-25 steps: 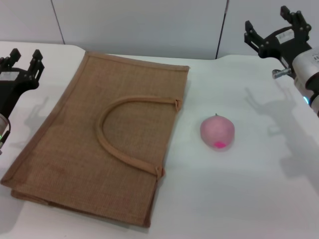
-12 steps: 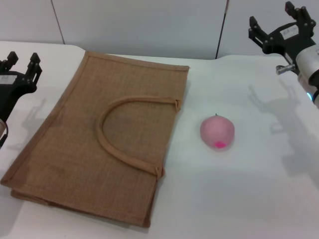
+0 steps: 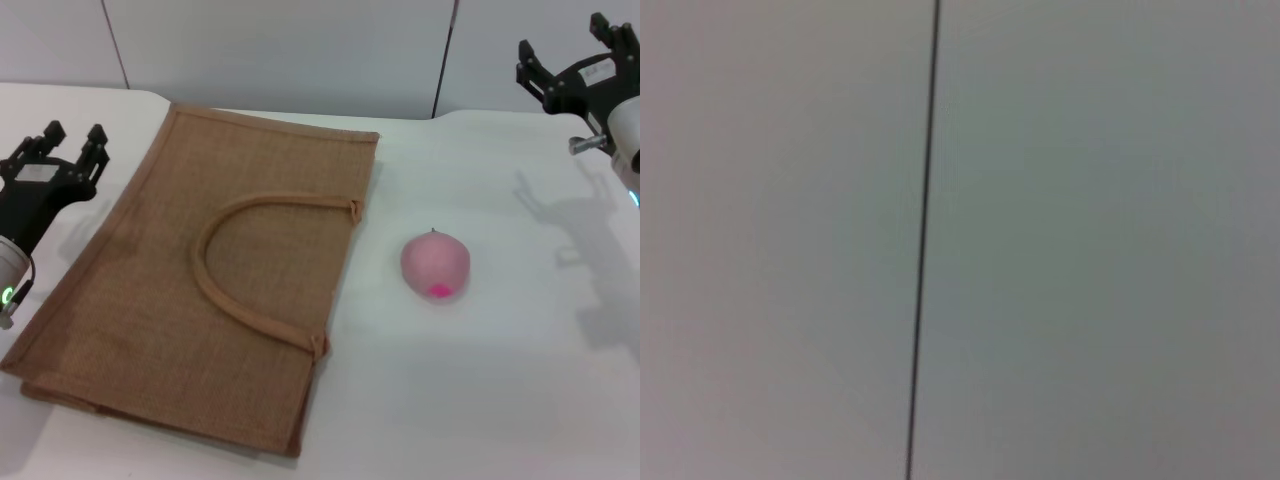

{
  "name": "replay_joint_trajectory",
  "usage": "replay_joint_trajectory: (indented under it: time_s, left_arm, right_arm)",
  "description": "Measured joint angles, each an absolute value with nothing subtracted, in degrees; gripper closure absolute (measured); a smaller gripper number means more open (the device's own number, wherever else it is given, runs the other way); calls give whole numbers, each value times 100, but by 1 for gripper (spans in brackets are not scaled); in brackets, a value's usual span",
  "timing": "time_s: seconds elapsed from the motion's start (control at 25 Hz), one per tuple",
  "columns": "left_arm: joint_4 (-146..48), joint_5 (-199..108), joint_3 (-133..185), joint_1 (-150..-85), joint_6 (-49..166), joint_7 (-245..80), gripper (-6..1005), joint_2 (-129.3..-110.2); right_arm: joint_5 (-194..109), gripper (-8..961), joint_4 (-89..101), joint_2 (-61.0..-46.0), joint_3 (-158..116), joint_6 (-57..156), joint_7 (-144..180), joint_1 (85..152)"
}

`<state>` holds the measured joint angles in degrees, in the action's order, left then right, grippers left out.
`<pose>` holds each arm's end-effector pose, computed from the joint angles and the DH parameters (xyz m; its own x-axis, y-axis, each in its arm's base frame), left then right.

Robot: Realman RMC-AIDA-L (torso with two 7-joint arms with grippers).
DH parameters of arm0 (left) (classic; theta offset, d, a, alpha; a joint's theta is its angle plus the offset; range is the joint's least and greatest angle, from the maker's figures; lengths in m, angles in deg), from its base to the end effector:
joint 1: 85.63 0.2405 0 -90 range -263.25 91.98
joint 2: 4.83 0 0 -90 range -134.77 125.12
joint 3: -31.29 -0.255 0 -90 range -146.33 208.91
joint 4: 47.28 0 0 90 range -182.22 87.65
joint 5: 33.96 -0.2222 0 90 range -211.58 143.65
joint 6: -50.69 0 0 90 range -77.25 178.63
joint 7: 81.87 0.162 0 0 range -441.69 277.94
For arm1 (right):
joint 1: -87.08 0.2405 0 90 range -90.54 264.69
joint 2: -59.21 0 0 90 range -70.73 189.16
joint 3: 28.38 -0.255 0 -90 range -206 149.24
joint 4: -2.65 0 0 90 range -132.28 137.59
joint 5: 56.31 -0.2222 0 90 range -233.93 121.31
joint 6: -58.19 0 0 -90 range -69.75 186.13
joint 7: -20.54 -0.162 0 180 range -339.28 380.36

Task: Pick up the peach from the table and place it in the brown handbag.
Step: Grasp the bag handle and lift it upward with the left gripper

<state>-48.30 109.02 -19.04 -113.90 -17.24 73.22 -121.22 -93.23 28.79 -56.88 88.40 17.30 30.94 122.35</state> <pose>-0.3539 0.3650 0.0114 0.6498 0.0018 0.7601 0.7478 -0.1810 -0.6388 0.2359 0.4513 -0.0325 0.8679 0.0672 -0.4922 -0.4584 -0.2736 -0.8456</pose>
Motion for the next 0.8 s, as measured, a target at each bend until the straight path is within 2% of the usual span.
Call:
replay_joint_trajectory:
  time_s: [0.28,0.48,0.8]
  left_arm:
    - [-4879,10482,-1902,-11392,-1705,7055,459,-12027]
    - [-5005,9769,-1897,-11373,-1686,6213,460,-11754]
    - [-6128,8347,-1892,-11171,-1271,4804,461,-11678]
  right_arm:
    - [-9332,68,2913,-5683,8841,2014,3094,12274]
    - [-9324,68,2963,-5680,8849,2283,3096,12324]
    - [-9292,68,3005,-5680,8873,2580,3108,12399]
